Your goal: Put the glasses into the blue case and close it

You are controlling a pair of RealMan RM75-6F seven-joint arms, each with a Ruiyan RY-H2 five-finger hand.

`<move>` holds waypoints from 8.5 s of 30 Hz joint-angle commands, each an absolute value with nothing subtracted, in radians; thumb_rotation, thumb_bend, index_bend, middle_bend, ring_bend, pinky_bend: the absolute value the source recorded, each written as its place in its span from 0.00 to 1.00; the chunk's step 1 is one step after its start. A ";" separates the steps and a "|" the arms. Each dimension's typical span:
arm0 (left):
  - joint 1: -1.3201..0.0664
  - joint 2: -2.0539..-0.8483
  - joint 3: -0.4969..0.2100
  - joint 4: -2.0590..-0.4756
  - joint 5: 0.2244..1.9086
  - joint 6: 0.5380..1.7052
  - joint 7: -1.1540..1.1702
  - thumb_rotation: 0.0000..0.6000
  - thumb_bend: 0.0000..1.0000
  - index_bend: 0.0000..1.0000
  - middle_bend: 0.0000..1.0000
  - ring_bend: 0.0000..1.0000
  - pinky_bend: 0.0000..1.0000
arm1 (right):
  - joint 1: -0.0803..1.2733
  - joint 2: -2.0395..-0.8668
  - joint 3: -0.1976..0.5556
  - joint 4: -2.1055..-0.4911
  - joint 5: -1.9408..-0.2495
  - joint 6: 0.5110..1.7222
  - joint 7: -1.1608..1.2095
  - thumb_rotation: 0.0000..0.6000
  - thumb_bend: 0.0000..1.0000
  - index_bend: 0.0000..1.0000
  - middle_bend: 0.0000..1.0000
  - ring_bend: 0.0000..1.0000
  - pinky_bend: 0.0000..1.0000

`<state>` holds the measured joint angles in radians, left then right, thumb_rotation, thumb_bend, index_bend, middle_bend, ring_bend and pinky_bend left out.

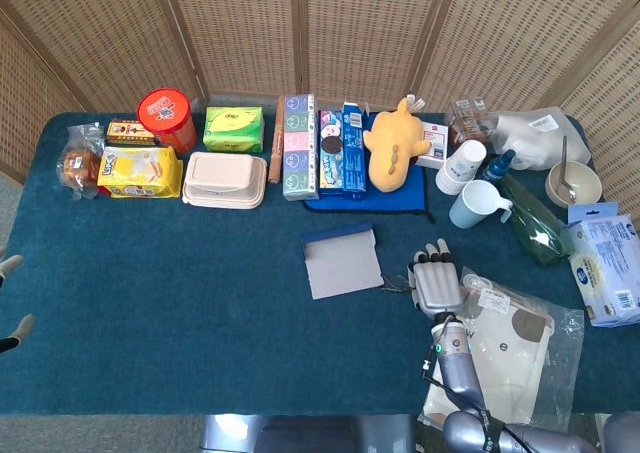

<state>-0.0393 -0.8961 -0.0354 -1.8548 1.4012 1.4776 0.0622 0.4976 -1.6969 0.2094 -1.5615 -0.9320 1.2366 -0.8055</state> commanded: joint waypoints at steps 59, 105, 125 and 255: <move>-0.014 -0.884 -0.037 -1.845 1.442 1.525 0.033 1.00 0.28 0.11 0.06 0.00 0.00 | 0.637 -1.695 0.287 -1.888 -0.911 1.328 -0.866 1.00 0.38 0.69 0.40 0.25 0.08; 0.017 -0.865 -0.028 -1.839 1.451 1.551 -0.003 1.00 0.28 0.11 0.06 0.00 0.00 | 0.860 -1.878 0.316 -1.495 -0.793 1.230 -0.878 1.00 0.31 0.22 0.17 0.05 0.05; 0.029 -0.867 -0.021 -1.842 1.473 1.569 -0.004 1.00 0.28 0.11 0.06 0.00 0.00 | 0.832 -1.791 0.186 -1.631 -0.952 1.256 -0.906 1.00 0.08 0.09 0.14 0.02 0.04; 0.026 -0.900 -0.012 -1.823 1.461 1.520 0.013 1.00 0.28 0.10 0.06 0.00 0.00 | 1.240 -1.663 0.229 -1.329 -0.415 0.737 -0.793 0.43 0.68 0.30 0.26 0.15 0.05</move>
